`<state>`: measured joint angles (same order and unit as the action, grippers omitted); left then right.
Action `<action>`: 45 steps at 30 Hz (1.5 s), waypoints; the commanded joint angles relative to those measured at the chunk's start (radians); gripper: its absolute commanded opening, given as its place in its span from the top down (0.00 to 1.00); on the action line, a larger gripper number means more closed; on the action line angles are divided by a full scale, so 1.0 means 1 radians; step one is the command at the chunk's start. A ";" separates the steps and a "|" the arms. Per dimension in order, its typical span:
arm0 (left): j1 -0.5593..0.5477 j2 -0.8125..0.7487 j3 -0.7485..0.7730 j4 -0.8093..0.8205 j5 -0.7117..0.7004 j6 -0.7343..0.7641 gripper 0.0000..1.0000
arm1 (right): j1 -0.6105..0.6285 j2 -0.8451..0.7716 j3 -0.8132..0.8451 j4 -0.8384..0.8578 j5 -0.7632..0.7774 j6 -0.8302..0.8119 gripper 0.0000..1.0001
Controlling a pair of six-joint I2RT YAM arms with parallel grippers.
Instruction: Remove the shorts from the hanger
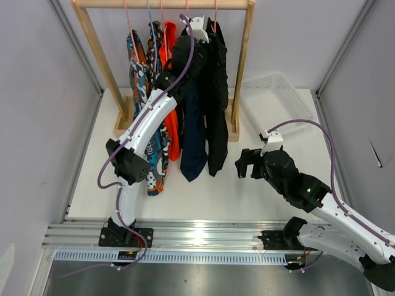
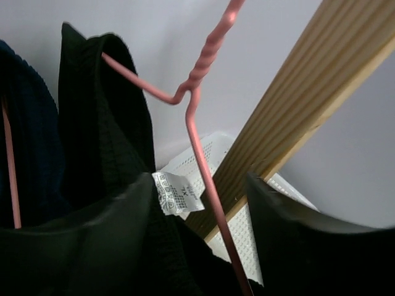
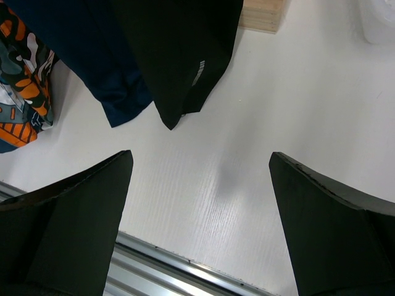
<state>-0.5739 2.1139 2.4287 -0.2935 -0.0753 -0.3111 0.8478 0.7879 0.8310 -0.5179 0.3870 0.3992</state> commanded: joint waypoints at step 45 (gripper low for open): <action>0.014 -0.341 -0.068 -0.019 0.068 -0.152 1.00 | 0.275 0.763 0.686 0.449 0.611 -0.341 0.06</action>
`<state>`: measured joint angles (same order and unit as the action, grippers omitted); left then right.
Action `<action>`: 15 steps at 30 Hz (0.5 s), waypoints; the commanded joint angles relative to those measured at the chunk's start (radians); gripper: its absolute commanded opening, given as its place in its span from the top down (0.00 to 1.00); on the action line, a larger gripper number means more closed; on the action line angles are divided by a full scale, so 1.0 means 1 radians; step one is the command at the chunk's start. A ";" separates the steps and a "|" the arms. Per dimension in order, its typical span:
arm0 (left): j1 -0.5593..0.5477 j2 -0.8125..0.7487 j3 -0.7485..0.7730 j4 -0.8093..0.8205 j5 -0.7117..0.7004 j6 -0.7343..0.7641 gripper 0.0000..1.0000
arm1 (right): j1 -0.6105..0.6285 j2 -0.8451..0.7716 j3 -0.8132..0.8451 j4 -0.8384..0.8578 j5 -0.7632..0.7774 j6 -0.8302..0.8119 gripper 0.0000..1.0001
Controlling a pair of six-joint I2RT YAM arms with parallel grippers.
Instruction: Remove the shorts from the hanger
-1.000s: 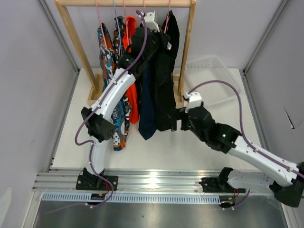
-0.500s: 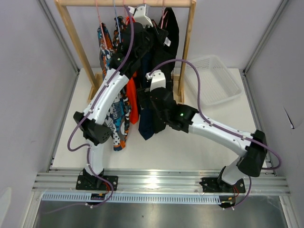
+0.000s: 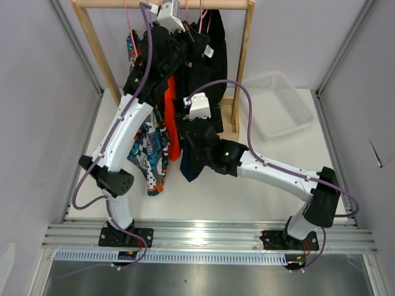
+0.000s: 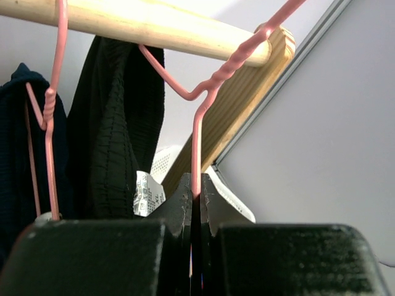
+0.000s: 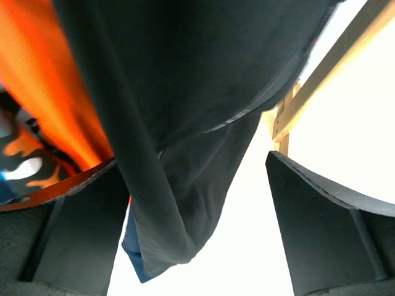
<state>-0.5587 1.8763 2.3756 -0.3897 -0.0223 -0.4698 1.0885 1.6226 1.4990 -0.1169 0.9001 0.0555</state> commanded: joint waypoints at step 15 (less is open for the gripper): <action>-0.024 -0.192 -0.105 0.069 0.045 -0.010 1.00 | 0.114 -0.125 0.115 -0.044 0.143 0.053 0.01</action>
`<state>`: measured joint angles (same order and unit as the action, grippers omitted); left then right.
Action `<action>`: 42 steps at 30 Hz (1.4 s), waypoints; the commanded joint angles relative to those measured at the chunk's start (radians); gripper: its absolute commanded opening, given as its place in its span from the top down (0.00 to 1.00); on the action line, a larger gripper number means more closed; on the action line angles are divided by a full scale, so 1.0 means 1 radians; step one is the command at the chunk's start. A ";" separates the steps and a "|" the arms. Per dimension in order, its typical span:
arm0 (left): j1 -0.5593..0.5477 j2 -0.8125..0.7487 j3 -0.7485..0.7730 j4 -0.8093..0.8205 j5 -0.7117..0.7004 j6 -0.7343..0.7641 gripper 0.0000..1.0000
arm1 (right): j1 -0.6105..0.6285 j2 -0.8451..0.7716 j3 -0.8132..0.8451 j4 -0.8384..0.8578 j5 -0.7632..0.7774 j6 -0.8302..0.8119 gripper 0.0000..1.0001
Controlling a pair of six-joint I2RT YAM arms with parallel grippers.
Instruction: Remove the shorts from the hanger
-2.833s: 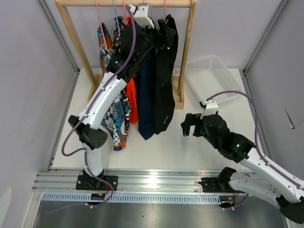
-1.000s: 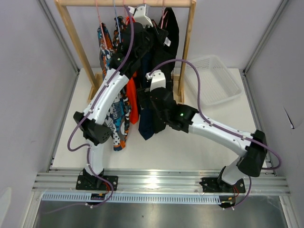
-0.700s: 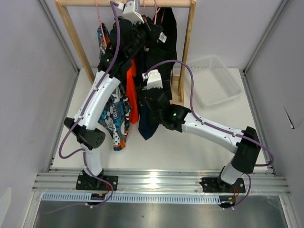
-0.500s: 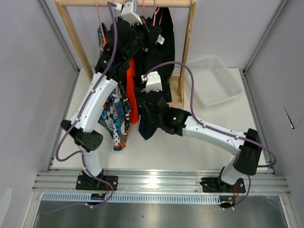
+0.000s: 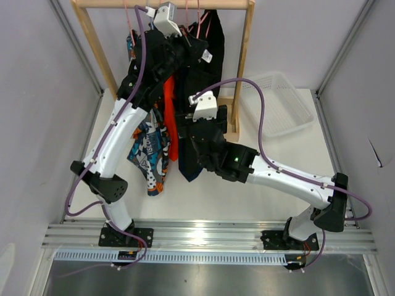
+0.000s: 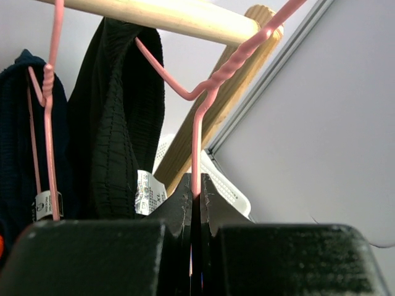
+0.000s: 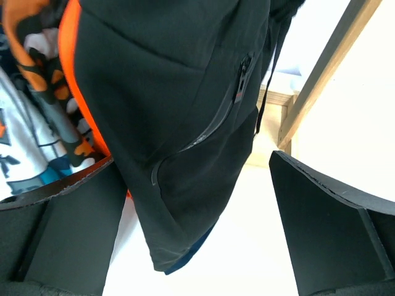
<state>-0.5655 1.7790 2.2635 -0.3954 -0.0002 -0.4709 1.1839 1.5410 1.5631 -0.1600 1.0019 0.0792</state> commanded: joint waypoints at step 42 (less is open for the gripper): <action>-0.056 -0.070 0.202 -0.033 -0.051 0.003 1.00 | 0.470 0.025 -0.058 -0.877 0.362 1.061 1.00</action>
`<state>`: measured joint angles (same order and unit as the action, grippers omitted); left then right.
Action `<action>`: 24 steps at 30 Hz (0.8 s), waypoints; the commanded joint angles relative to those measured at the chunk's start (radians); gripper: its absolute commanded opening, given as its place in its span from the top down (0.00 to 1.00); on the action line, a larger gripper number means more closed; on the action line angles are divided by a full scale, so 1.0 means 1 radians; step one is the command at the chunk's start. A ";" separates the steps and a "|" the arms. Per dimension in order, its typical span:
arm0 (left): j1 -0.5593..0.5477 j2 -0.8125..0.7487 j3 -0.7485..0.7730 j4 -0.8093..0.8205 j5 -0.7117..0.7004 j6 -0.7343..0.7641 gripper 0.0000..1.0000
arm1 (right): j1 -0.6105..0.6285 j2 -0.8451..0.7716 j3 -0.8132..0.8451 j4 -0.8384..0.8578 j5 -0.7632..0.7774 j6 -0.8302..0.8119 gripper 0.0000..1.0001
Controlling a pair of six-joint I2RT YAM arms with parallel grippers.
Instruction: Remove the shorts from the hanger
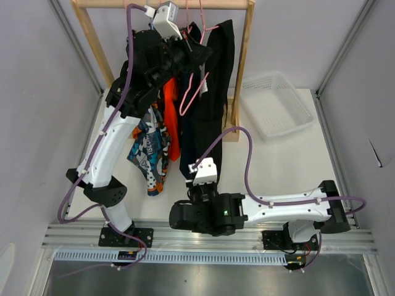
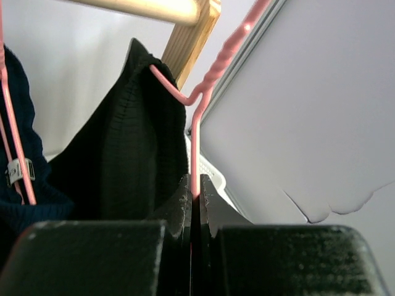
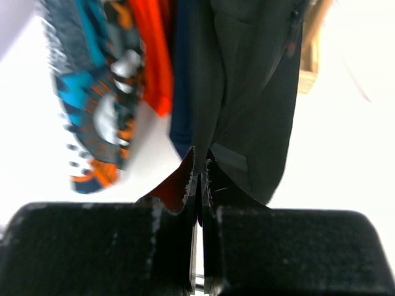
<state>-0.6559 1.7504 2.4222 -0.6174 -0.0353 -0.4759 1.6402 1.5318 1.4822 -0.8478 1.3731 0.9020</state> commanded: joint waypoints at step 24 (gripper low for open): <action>-0.047 -0.488 -0.520 -0.149 0.135 -0.050 1.00 | -0.709 -0.142 0.191 0.658 -0.356 -0.876 1.00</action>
<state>-0.6952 1.3045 1.8843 -0.7616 0.1162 -0.5407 0.9176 1.4277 1.6398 -0.2386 1.0473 0.0986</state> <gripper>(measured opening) 0.038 0.010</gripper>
